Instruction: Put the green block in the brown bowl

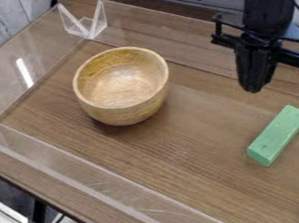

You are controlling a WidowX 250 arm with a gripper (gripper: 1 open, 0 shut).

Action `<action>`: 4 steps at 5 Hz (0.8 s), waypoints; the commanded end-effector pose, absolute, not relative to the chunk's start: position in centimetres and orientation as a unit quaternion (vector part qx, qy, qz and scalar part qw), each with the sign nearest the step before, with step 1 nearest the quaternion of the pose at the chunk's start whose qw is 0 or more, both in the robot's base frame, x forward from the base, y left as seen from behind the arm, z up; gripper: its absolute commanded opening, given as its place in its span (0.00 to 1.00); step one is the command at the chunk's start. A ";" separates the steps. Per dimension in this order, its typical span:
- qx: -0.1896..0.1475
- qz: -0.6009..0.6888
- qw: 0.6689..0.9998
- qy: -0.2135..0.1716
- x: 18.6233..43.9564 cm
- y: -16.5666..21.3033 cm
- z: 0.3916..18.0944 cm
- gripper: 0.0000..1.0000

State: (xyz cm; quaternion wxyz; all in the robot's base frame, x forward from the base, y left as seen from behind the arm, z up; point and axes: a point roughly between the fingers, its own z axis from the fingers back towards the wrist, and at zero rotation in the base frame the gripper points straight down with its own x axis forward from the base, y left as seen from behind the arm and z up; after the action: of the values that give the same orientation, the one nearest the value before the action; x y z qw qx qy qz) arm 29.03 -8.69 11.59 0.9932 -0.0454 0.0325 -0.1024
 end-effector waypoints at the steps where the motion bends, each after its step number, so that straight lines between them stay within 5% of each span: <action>1: -0.051 -0.112 0.992 0.016 29.6 -9.3 11.9 1.00; 4: -0.057 -0.143 0.988 0.029 29.4 -11.4 7.2 1.00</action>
State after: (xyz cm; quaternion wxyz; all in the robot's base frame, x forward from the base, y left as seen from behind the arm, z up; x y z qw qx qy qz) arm 28.77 -11.02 5.82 0.9877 -0.0507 0.0541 -0.1373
